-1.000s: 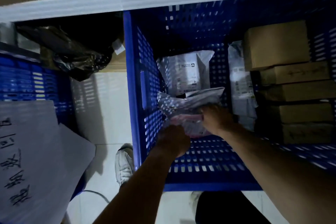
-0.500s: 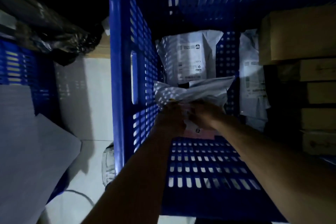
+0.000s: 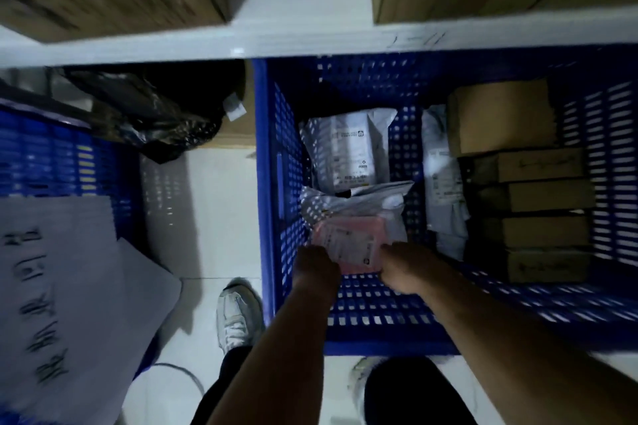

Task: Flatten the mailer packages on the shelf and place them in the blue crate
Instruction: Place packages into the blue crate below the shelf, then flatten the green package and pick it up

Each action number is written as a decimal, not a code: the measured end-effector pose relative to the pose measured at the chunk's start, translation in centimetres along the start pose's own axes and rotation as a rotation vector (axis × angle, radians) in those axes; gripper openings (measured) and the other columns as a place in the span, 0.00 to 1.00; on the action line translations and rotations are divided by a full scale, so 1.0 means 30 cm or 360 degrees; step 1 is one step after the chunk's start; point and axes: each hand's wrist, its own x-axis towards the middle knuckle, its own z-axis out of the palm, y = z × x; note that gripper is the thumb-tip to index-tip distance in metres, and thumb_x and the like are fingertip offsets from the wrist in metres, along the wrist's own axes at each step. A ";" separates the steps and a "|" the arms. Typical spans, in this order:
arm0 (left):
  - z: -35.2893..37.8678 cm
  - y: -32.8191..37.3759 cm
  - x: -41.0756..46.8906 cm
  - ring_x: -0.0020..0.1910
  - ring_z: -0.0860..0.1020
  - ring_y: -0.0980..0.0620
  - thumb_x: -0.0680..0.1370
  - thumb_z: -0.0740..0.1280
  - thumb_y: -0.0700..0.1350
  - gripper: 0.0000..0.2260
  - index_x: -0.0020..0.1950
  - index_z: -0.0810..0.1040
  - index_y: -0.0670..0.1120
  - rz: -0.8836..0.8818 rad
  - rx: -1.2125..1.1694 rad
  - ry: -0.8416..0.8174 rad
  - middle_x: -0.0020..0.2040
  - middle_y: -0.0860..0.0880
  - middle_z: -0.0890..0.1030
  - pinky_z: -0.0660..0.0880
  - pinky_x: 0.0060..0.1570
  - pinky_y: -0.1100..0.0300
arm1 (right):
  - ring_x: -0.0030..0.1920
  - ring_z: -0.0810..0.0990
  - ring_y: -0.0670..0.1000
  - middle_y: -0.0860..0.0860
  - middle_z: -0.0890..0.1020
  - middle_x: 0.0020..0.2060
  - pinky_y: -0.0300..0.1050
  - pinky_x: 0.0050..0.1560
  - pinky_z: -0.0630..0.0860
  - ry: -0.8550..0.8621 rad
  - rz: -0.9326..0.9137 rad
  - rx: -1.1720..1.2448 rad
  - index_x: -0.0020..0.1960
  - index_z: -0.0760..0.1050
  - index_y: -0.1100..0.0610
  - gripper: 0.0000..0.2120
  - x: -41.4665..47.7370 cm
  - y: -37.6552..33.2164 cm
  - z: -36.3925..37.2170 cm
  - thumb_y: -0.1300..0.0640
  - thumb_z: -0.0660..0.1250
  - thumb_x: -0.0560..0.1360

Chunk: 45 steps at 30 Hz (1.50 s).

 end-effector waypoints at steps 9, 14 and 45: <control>-0.402 -0.061 -0.343 0.50 0.80 0.45 0.80 0.61 0.46 0.13 0.61 0.78 0.43 -0.0037 -0.0848 0.0215 0.56 0.43 0.81 0.74 0.42 0.58 | 0.50 0.83 0.54 0.54 0.84 0.54 0.50 0.51 0.80 0.0461 0.0062 0.0716 0.61 0.78 0.52 0.13 -0.410 -0.123 -0.285 0.49 0.61 0.81; -0.600 -0.124 -0.596 0.59 0.79 0.40 0.82 0.59 0.46 0.14 0.60 0.80 0.41 -0.0038 -0.1120 0.0349 0.59 0.41 0.81 0.76 0.55 0.51 | 0.49 0.84 0.58 0.57 0.84 0.51 0.53 0.52 0.79 0.0619 0.0082 0.1221 0.55 0.79 0.57 0.12 -0.661 -0.216 -0.448 0.50 0.63 0.80; -1.466 -0.413 -1.940 0.47 0.83 0.47 0.80 0.63 0.46 0.09 0.48 0.84 0.47 0.0282 -0.1714 0.1479 0.46 0.48 0.86 0.79 0.52 0.52 | 0.42 0.83 0.52 0.50 0.85 0.39 0.52 0.47 0.80 0.1340 -0.0339 0.1401 0.47 0.80 0.51 0.09 -1.926 -0.631 -1.158 0.52 0.61 0.79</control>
